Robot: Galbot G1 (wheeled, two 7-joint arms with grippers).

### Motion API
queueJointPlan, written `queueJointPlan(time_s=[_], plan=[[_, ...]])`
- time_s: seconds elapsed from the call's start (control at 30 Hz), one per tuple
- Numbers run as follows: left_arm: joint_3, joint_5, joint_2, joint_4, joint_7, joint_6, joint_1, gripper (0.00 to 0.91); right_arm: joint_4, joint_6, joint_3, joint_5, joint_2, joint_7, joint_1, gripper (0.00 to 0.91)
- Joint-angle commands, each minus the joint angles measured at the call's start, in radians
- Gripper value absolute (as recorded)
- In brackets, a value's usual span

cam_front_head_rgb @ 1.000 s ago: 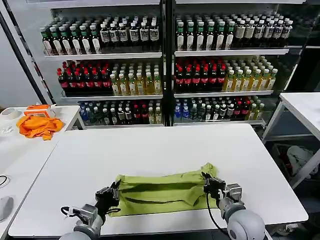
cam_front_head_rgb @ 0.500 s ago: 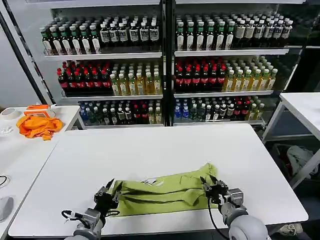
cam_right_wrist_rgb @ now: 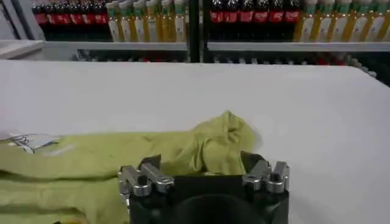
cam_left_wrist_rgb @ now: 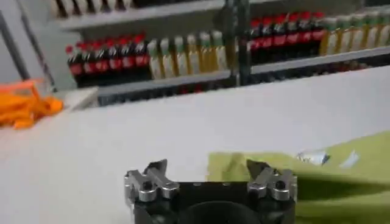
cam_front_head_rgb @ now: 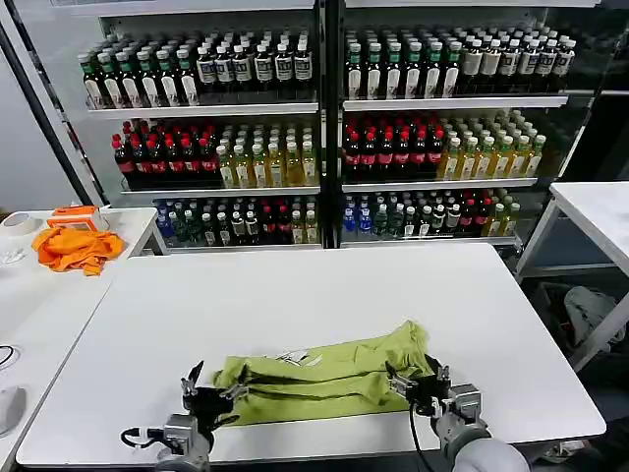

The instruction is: Fold and organize the clothes.

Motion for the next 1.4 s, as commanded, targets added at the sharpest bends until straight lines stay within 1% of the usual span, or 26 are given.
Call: queueJointPlan(time_s=[0.03, 0.1, 0.13, 0.43, 0.6, 0.73, 0.83, 0.97, 1.03, 1.1, 1.17, 1.3, 1.4], plan=[[0.016, 0.008, -0.126, 0.060, -0.063, 0.024, 0.004, 0.272, 0.011, 0.000, 0.001, -0.005, 0.002, 0.000, -0.019, 0.907], [0.015, 0.008, -0.125, 0.067, -0.066, 0.018, 0.003, 0.050, 0.013, 0.000, 0.001, -0.007, 0.002, 0.000, -0.022, 0.907], [0.013, 0.007, -0.125, 0.069, -0.066, 0.013, 0.004, 0.020, 0.014, 0.001, 0.001, -0.007, 0.003, 0.001, -0.025, 0.907], [0.028, -0.001, -0.128, 0.058, -0.058, 0.003, 0.029, 0.020, 0.036, -0.001, 0.008, -0.007, 0.007, 0.005, -0.038, 0.907], [0.027, -0.043, -0.126, 0.040, -0.043, -0.016, 0.041, 0.020, 0.044, -0.001, 0.013, -0.010, 0.009, 0.007, -0.048, 0.907], [-0.015, -0.096, -0.118, 0.022, -0.029, -0.028, 0.034, 0.020, 0.055, -0.001, 0.021, -0.012, 0.014, 0.009, -0.058, 0.907], [-0.064, -0.145, -0.097, 0.010, -0.020, -0.029, 0.024, 0.020, 0.062, 0.000, 0.028, -0.012, 0.014, 0.010, -0.064, 0.907], [-0.177, -0.216, -0.037, 0.000, -0.011, -0.027, 0.009, 0.020, 0.070, 0.001, 0.041, -0.010, 0.012, 0.010, -0.069, 0.907], [-0.248, -0.262, 0.027, 0.006, -0.006, -0.025, -0.002, 0.020, 0.074, 0.002, 0.051, -0.008, 0.010, 0.010, -0.070, 0.907], [-0.306, -0.295, 0.067, 0.013, -0.002, -0.022, -0.009, 0.020, 0.075, 0.003, 0.055, -0.007, 0.009, 0.010, -0.070, 0.907], [-0.392, -0.356, 0.132, 0.031, 0.003, -0.014, -0.018, 0.020, 0.078, 0.003, 0.060, -0.004, 0.008, 0.011, -0.070, 0.907], [-0.505, -0.414, 0.218, 0.055, 0.009, -0.002, -0.038, 0.020, 0.082, 0.004, 0.064, -0.002, 0.004, 0.011, -0.070, 0.907], [-0.564, -0.429, 0.258, 0.047, 0.013, 0.005, -0.050, 0.020, 0.085, 0.004, 0.064, -0.002, 0.004, 0.012, -0.069, 0.907]])
